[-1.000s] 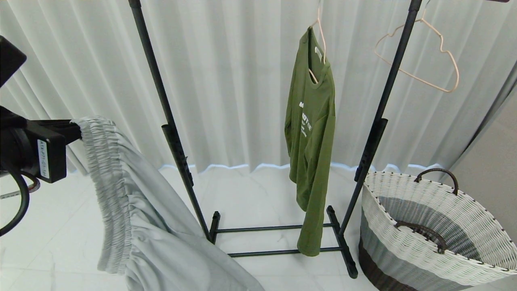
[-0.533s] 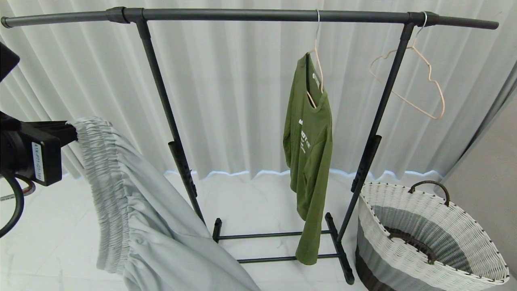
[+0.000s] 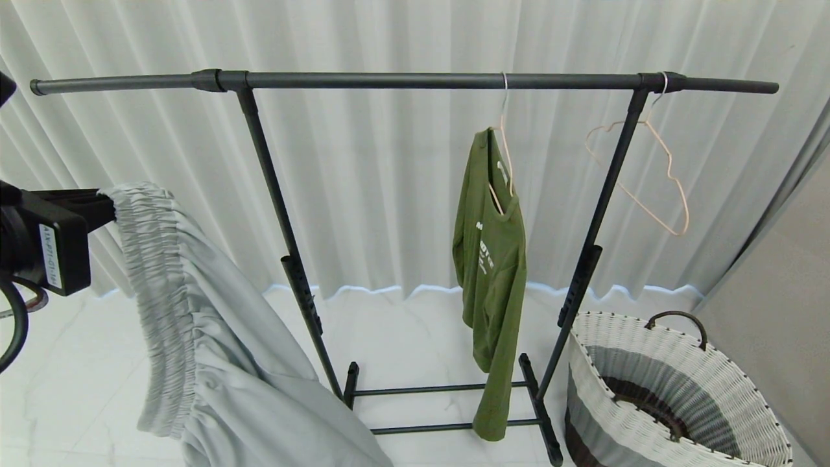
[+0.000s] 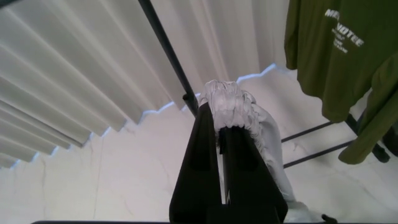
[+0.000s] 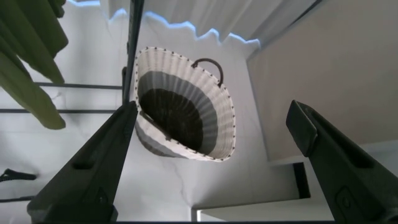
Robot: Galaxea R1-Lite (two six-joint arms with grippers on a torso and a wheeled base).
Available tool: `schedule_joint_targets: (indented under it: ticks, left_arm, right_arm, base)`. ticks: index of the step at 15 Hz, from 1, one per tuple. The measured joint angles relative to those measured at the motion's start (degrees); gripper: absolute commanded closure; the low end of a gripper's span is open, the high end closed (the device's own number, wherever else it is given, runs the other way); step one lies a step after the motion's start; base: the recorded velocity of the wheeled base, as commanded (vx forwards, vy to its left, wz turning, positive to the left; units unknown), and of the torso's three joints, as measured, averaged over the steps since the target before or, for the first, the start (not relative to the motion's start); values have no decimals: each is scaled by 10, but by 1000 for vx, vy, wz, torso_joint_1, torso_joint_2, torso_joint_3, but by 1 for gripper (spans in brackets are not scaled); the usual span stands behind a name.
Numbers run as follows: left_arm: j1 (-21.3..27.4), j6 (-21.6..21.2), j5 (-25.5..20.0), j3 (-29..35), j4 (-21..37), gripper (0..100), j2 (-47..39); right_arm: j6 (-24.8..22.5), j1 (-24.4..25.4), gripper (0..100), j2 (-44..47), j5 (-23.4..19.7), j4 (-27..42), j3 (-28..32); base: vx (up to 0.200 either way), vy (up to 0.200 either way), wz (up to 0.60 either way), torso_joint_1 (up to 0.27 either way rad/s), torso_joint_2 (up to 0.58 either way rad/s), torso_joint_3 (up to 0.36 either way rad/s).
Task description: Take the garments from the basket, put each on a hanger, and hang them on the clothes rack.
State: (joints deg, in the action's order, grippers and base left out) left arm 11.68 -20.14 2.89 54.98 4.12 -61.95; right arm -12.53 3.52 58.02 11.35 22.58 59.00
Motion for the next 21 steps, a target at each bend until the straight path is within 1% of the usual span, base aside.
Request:
schedule_joint_targets:
  ticks: [4,8,17,19,21]
  left_arm:
    - [0,-1,0,-2,-6,100,1]
    - [0,-23,1,-6,-6,100,2]
    - [1,-29,1,-20,-6,100,10]
    - [1,-29,0,-20,-6,100,10]
    - [1,-29,0,-20,-8,100,9]
  right_arm:
    - [-1,0,0,4,1,-1,-2]
    - [-2,0,0,4,1,-16,-13]
    - [-3,1,0,3,1,-26,-27]
    - [-2,1,0,3,-3,-26,-28]
    - [-2,1,0,3,-25,-26,-28]
  base:
    - [0,0,0,227,-491,-260]
    - [0,0,0,44,-92,-49]
    - [0,-200,0,7,-1,-1]
    - [0,0,0,0,0,0]
    - [0,0,0,0,0,0]
